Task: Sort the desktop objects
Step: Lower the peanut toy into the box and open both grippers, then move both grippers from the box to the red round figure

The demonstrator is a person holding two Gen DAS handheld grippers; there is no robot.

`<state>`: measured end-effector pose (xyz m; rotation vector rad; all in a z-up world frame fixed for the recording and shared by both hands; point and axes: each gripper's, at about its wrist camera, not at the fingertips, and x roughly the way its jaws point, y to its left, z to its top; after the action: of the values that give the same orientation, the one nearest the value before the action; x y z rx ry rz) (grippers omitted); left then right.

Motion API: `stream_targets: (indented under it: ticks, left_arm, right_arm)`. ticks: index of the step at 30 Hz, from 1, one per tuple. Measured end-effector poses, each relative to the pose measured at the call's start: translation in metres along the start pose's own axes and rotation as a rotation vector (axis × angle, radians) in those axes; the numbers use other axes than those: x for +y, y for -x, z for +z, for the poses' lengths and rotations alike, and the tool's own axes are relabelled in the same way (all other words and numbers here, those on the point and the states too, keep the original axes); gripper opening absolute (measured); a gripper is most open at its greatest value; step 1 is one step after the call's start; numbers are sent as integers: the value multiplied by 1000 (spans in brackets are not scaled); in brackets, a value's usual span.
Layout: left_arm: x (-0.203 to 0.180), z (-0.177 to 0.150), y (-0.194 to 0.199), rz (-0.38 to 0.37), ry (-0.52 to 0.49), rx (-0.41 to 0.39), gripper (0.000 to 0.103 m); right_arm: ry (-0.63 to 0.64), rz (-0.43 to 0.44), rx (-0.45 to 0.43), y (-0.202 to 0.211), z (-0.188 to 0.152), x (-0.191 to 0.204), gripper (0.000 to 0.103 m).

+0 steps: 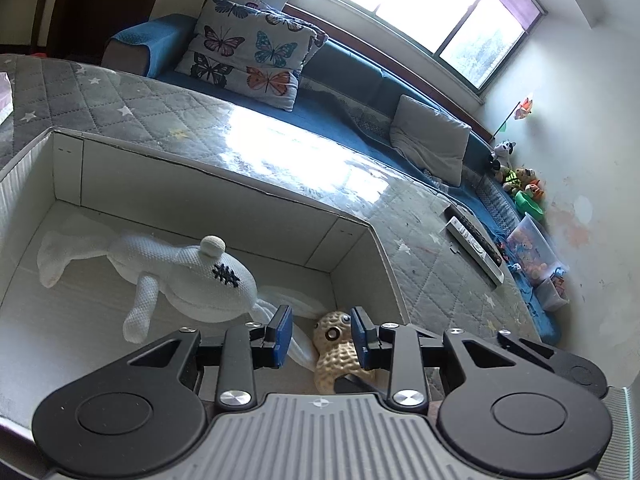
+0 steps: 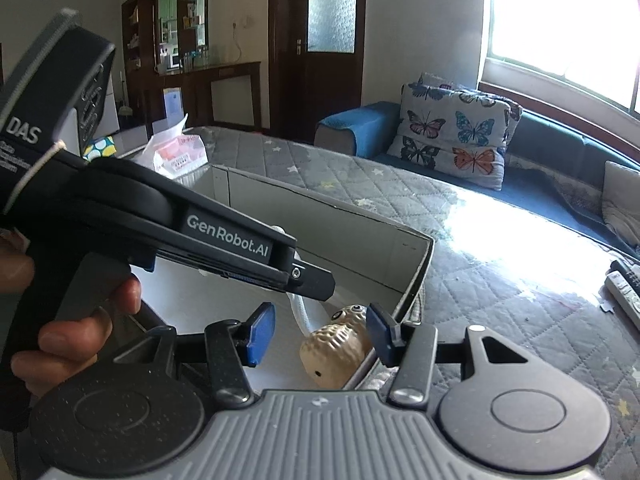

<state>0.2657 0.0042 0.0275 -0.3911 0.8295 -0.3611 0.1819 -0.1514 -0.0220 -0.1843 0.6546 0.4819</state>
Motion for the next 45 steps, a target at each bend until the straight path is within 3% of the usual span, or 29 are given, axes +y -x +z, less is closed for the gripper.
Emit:
stream_targets:
  ticks: [10, 12, 23, 33, 45]
  left_arm:
    - [-18, -17, 26, -10, -35, -31, 34]
    - [-24, -24, 32, -13, -48, -39, 34]
    - [-64, -65, 54, -62, -118, -38, 34]
    - [-104, -91, 33, -103, -179, 38, 34]
    - [-115, -96, -6, -77, -147, 116, 35]
  right_arm:
    - [-46, -21, -62, 47, -21, -7, 52]
    - [-54, -31, -67, 58, -30, -9, 57]
    - [-106, -114, -51, 96, -83, -18, 59]
    - [-189, -133, -12, 102, -119, -31, 59]
    - [-230, -104, 2, 94, -129, -44, 59]
